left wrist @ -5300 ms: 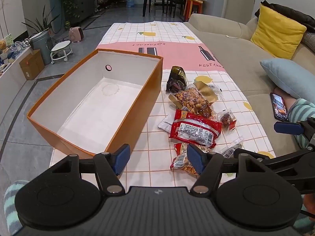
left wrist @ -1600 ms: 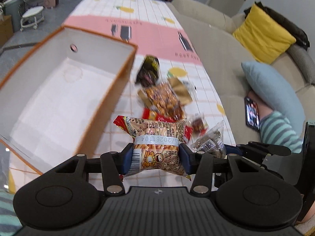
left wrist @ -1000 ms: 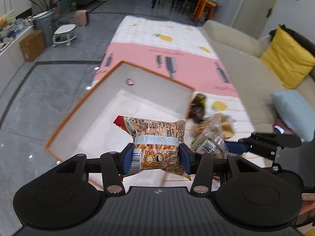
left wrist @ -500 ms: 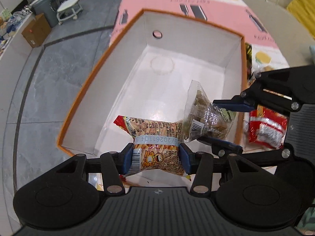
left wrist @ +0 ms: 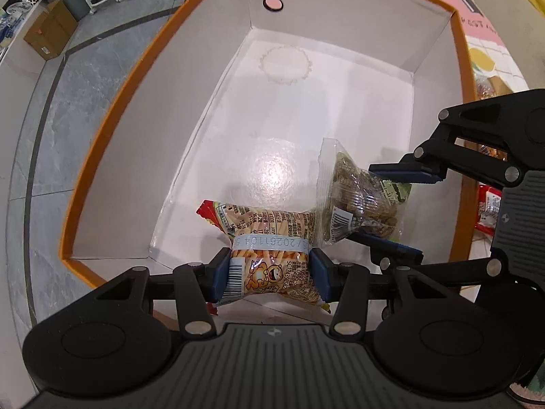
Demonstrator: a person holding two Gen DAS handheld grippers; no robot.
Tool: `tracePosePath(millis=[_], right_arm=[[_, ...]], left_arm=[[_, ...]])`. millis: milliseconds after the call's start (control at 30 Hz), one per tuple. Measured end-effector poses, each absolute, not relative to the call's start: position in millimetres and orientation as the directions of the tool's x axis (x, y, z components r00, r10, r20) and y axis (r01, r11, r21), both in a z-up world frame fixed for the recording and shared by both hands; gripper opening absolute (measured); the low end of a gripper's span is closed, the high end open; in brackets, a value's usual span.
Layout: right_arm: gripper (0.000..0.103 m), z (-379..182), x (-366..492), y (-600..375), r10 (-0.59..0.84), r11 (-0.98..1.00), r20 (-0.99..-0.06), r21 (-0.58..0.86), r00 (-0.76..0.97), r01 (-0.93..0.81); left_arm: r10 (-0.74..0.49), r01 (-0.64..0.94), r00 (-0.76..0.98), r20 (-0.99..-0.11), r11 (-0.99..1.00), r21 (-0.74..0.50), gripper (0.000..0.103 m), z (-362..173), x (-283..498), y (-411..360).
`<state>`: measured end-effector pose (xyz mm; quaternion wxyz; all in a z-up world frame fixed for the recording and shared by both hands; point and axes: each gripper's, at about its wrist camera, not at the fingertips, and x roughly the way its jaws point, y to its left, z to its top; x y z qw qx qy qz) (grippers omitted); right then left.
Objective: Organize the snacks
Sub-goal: 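Carry both bags into the orange box and open both tools to release, then move both tools back to the snack pile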
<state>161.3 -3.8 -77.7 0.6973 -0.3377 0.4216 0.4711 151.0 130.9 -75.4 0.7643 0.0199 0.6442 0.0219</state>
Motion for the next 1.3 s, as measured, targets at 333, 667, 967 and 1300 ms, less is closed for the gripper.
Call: tracePosePath(millis=[333, 667, 967, 1300], right_arm=[[0.039, -90, 180, 0, 0.351, 0.337, -0.919, -0.053, 0.177, -0.94], [0.052, -86, 180, -1, 0.357, 0.337, -0.909, -0.087, 0.213, -0.938], [0.069, -59, 180, -13, 0.407, 0.408, -0.88, -0.066, 0.246, -0.91], [0.071, -10, 163, -75, 0.482, 0.612, -0.731, -0.114, 0.484, -0.783]], left_arm=[[0.08, -0.017, 0.149, -0.986, 0.997, 0.078, 0.059, -78, 158, 129], [0.131, -0.024, 0.188, -0.973, 0.991, 0.129, 0.074, -68, 154, 129], [0.144, -0.093, 0.299, -0.943, 0.988, 0.121, 0.08, -35, 137, 136], [0.188, -0.158, 0.571, -0.799, 0.98, 0.118, 0.08, 14, 97, 117]])
